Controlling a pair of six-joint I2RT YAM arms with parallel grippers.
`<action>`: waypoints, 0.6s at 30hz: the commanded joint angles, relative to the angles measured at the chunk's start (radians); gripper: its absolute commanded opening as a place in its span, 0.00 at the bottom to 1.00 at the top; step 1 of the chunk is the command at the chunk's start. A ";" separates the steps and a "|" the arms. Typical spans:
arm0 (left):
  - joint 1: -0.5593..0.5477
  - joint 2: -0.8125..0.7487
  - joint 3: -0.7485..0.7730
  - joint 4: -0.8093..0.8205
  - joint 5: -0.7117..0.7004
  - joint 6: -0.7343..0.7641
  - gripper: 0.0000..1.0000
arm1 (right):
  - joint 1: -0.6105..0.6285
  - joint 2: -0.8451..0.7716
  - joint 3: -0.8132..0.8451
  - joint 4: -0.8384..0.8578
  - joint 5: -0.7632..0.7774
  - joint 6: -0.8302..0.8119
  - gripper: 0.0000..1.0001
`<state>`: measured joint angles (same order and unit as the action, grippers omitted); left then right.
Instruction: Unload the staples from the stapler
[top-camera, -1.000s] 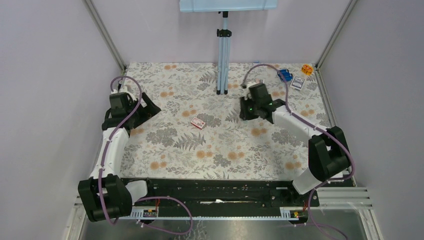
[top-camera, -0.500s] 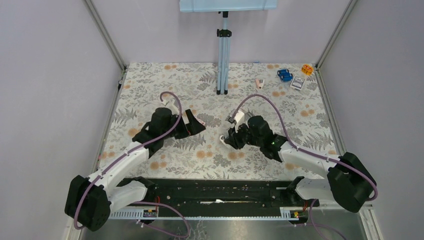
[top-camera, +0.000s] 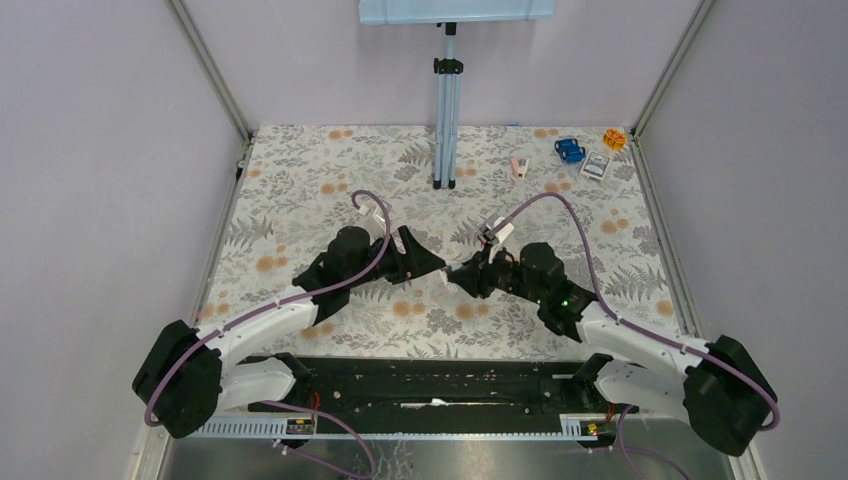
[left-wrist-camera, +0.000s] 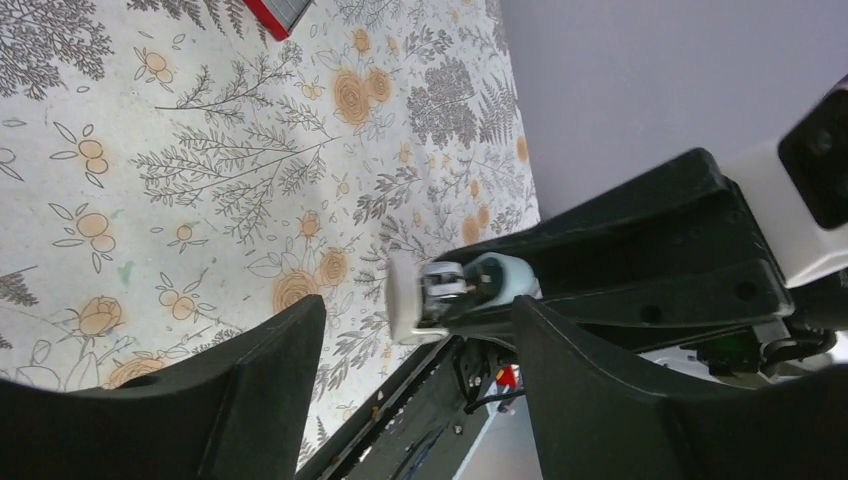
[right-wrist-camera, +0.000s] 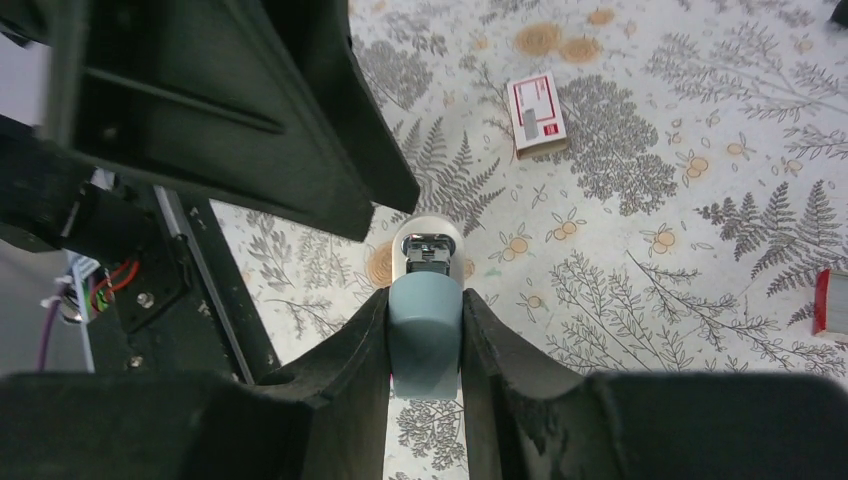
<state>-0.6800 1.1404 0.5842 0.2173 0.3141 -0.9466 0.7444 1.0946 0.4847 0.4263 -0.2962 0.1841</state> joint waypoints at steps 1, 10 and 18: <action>-0.004 0.004 -0.024 0.154 -0.013 -0.069 0.72 | 0.003 -0.109 -0.053 0.123 0.052 0.089 0.00; -0.009 0.047 -0.028 0.201 0.020 -0.083 0.64 | 0.003 -0.179 -0.096 0.155 0.039 0.113 0.00; -0.013 0.046 -0.032 0.208 0.031 -0.075 0.53 | 0.003 -0.168 -0.095 0.208 0.007 0.145 0.00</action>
<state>-0.6872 1.1877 0.5606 0.3595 0.3252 -1.0260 0.7444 0.9379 0.3809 0.5362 -0.2764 0.3046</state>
